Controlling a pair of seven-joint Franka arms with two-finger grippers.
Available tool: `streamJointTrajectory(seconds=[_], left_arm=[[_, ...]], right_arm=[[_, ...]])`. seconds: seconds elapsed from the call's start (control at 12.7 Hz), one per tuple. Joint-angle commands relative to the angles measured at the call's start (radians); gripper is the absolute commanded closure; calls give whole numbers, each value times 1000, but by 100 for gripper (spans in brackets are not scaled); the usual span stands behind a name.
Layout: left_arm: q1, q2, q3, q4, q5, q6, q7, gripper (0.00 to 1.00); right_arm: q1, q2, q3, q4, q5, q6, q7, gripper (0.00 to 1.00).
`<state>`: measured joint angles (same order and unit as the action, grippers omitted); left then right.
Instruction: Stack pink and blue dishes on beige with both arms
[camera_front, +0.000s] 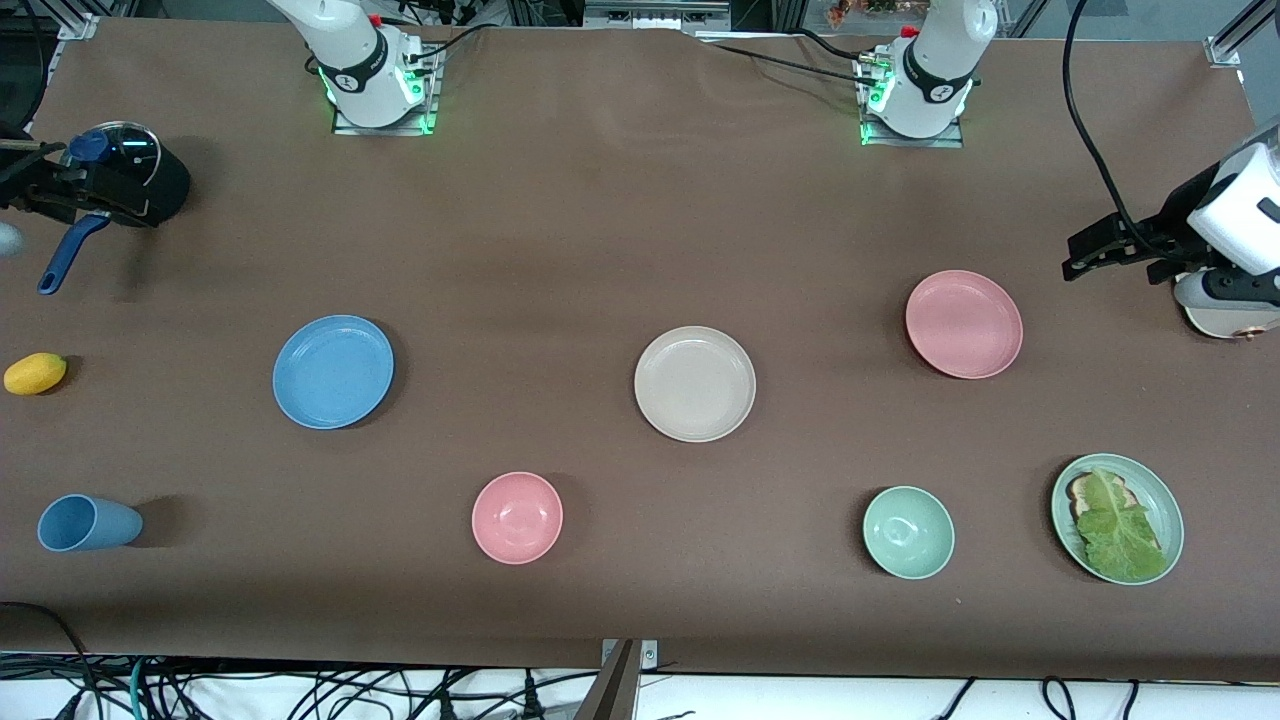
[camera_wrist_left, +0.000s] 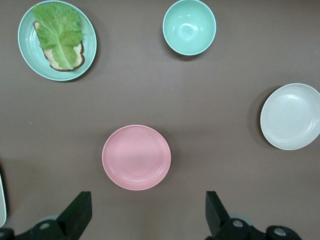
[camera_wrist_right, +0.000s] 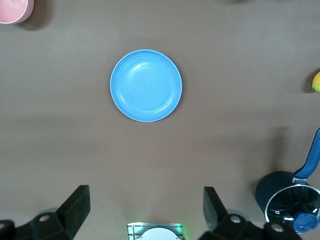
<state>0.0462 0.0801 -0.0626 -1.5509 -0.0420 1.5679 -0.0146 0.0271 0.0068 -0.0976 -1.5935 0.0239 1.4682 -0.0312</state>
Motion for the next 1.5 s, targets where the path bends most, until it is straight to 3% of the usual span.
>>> streamJointTrajectory(seconds=[0.0, 0.39, 0.79, 1.03, 1.18, 1.42], left_arm=[[0, 23, 1, 23, 20, -3, 5, 0], [6, 174, 7, 25, 25, 0, -4, 0], [-8, 289, 6, 25, 28, 110, -2, 0], [-9, 305, 1, 22, 10, 118, -4, 0], [10, 307, 6, -4, -103, 122, 7, 0], [35, 216, 24, -177, -153, 251, 129, 0]], right_arm=[[-3, 5, 1, 20, -5, -17, -9, 0], [-3, 5, 1, 20, -4, -19, -9, 0], [-3, 5, -1, 20, -4, -19, -9, 0], [-3, 7, -1, 20, -5, -19, -9, 0], [-3, 5, -1, 20, -4, -20, -9, 0], [-3, 5, -1, 20, -4, -26, -9, 0]])
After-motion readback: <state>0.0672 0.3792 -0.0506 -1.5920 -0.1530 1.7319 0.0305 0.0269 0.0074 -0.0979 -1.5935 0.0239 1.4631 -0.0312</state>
